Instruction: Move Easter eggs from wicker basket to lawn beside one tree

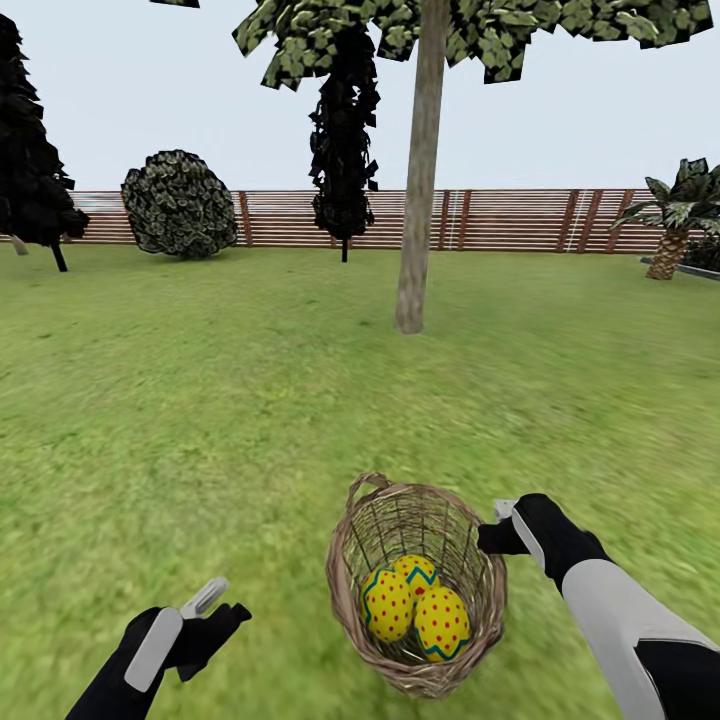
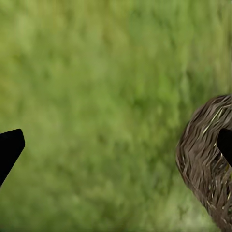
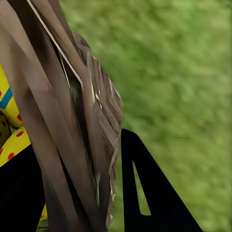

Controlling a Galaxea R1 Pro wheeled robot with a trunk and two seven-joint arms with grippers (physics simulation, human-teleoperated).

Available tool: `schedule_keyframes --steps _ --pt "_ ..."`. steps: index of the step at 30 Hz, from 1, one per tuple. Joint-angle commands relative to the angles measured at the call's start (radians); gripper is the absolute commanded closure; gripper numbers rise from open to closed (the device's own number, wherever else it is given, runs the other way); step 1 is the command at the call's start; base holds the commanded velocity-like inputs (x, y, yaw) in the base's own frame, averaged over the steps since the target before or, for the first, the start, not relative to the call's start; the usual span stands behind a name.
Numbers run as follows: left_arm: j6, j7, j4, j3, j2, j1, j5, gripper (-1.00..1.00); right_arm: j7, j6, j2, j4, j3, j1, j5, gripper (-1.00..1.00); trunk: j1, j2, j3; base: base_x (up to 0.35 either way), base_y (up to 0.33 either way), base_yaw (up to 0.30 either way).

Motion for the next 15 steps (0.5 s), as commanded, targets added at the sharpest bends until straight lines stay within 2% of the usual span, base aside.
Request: schedule_keyframes --steps 1,4,10,15 --pt "0.004 0.009 -0.001 0.001 0.0 0.0 0.011 -1.0 0.004 0.005 0.0 -0.002 -0.001 0.0 -0.004 1.0 0.0 0.0 -0.001 0.013 -0.002 0.0" --pt "0.004 0.008 -0.001 0.001 0.0 -0.001 0.012 -1.0 0.004 0.005 0.0 -0.002 -0.001 0.0 -0.004 1.0 0.0 0.0 -0.001 0.125 -0.001 0.0" --pt "0.004 0.008 -0.001 0.001 0.0 -0.001 0.011 -1.0 0.004 0.005 0.0 -0.002 -0.001 0.0 -0.004 1.0 0.0 0.0 -0.001 0.295 0.0 0.0" --pt "0.003 0.008 -0.001 0.001 0.001 0.0 0.012 -1.0 0.004 0.005 0.0 -0.002 -0.001 0.0 -0.004 1.0 0.0 0.0 -0.001 0.11 0.0 0.0"
